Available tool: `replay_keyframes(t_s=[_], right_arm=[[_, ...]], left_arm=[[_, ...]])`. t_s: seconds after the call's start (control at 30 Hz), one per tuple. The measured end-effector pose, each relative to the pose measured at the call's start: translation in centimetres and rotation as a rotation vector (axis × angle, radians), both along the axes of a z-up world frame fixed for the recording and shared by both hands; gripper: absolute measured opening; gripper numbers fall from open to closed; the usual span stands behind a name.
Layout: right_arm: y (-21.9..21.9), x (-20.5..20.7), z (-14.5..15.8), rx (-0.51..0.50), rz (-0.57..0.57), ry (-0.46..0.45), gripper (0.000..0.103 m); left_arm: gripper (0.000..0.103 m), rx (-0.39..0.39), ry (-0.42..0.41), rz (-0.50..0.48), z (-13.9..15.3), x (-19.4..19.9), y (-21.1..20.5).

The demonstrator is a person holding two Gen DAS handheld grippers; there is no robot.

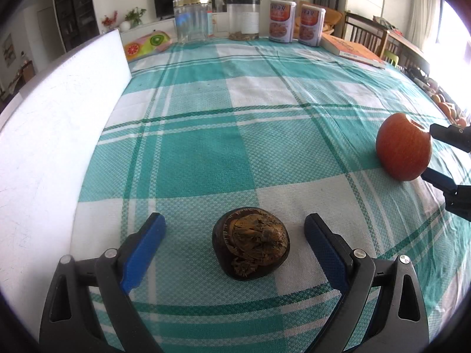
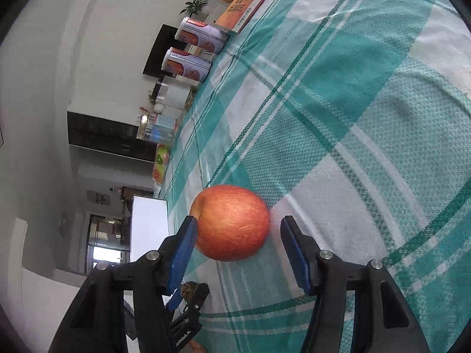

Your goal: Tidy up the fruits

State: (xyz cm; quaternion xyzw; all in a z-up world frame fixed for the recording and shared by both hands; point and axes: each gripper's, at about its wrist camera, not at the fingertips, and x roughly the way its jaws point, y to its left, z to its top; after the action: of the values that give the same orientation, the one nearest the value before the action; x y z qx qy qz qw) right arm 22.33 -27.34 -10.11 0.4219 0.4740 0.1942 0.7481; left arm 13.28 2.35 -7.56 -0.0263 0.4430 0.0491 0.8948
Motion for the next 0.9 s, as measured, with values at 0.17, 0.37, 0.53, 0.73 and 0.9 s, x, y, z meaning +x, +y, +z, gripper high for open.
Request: replay_keyframes(t_s=[0.17,0.37,0.53,0.73,0.9], right_arm=[[-0.4,-0.3,1.5,-0.054,0.004,-0.05,0.065],[-3.6,-4.5,4.9,-0.411,-0.061,-0.261,0.094],[-0.4,-7.1,5.0,-0.674,0.148,-0.355,0.095],[3.4,-5.0,4.7,-0.675,0.246,-0.379,0.095],[7.8,-1.3,4.3,-0.787,0.354,-0.351,0.095]], left_arm=[[0.097,-0.003,0.0,-0.001,0.0,0.0,0.0],[0.097,-0.083,0.018,-0.092,0.5,-1.1,1.0],[0.096,-0.2,0.004,-0.122,1.0,-3.5,1.7],[0.092,-0.084,-0.022,-0.111,1.5,-1.5,0.0],[0.046,-0.036,0.005,-0.095,0.9,-0.7,-0.1]])
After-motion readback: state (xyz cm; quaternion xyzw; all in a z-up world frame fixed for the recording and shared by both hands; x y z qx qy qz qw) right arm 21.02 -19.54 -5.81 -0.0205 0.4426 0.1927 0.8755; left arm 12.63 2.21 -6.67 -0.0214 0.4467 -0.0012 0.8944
